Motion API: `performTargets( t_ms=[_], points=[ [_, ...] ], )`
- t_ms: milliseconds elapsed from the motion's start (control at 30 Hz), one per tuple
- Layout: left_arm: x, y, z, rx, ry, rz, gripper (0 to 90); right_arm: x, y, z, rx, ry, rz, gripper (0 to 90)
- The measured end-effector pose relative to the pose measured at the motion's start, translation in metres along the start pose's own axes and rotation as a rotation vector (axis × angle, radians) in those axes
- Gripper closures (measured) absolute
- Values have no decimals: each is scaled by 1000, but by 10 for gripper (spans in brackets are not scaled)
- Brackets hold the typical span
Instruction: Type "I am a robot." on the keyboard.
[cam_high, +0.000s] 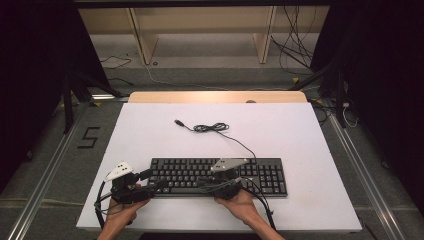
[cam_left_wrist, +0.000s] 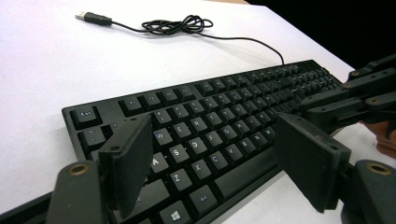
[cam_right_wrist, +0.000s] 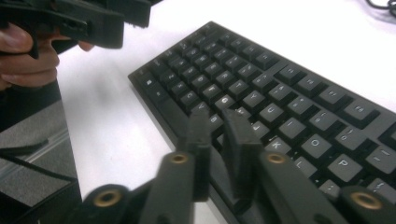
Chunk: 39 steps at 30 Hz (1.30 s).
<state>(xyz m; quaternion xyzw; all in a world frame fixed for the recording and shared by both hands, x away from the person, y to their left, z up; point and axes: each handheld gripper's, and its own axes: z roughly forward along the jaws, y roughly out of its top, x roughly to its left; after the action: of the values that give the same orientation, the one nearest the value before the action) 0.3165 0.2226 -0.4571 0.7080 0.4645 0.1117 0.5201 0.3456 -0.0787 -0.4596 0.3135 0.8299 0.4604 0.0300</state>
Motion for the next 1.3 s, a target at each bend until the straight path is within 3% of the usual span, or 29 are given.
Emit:
performTargets(
  t_ms=[133,800,1300],
  points=[
    [0,-2,-1,-2,-3,-1,276,2,-1,5,19,-5,-13,900],
    [-6,-5,-2,-5,-17,17,271,3,-8,23,81,-31,-26,900],
    [-6,-5,-2,-7,-15,22,270,3,-9,27,97,-35,-34,900]
  ],
)
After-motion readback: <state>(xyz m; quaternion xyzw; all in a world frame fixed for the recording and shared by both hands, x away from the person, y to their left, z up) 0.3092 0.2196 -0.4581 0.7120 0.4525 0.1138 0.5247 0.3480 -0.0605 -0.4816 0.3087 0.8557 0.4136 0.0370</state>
